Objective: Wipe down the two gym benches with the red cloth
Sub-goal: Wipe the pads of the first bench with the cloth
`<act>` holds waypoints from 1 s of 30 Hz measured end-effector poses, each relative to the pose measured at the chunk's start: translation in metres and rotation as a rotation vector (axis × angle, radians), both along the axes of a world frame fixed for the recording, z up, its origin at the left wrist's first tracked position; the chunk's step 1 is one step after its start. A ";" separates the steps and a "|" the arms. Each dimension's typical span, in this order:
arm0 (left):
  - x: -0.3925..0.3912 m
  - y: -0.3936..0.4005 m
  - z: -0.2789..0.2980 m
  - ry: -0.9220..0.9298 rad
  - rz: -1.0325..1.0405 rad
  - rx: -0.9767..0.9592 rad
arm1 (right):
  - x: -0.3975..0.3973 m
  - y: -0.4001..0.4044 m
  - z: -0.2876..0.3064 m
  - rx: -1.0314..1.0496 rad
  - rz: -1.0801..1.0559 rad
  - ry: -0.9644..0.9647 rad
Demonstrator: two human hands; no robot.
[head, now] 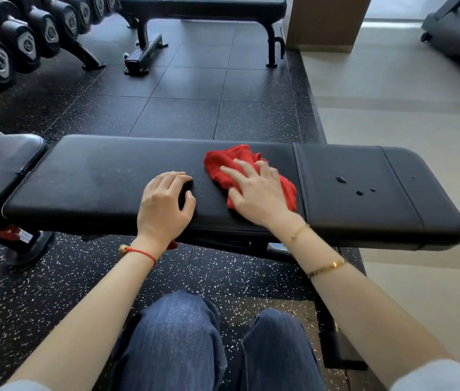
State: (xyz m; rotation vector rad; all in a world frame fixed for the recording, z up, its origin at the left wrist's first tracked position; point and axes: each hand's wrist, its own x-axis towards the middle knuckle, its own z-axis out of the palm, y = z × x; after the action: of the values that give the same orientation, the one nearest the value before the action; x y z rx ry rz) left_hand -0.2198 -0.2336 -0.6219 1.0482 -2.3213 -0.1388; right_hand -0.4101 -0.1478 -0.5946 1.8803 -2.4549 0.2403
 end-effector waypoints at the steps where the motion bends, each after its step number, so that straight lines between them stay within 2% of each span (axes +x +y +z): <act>1: 0.000 0.000 0.000 0.000 -0.001 0.002 | 0.008 0.012 -0.002 -0.014 0.052 0.001; 4: 0.001 -0.001 -0.001 -0.013 -0.013 0.003 | 0.006 0.047 -0.007 -0.047 0.097 -0.010; 7: 0.001 -0.002 -0.001 -0.025 -0.022 0.000 | -0.017 0.053 -0.004 -0.051 0.009 -0.012; 12: 0.001 -0.001 -0.001 -0.035 -0.018 -0.010 | -0.064 -0.006 0.004 0.015 -0.198 -0.010; 16: 0.002 -0.002 0.001 -0.034 -0.019 -0.006 | -0.080 -0.053 0.012 0.078 -0.279 -0.049; 20: 0.003 -0.003 0.000 -0.032 -0.016 -0.009 | -0.056 -0.041 0.010 0.063 -0.162 -0.031; 25: 0.003 -0.003 0.000 -0.022 -0.018 0.001 | -0.015 0.027 0.001 0.026 0.071 0.031; 30: 0.003 -0.003 -0.002 -0.025 -0.028 -0.003 | -0.040 0.059 -0.001 0.008 0.017 0.046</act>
State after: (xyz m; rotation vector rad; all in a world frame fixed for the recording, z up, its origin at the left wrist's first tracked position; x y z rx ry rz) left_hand -0.2170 -0.2363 -0.6237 1.0209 -2.3584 -0.1337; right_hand -0.4506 -0.0885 -0.5957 1.8884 -2.4153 0.1864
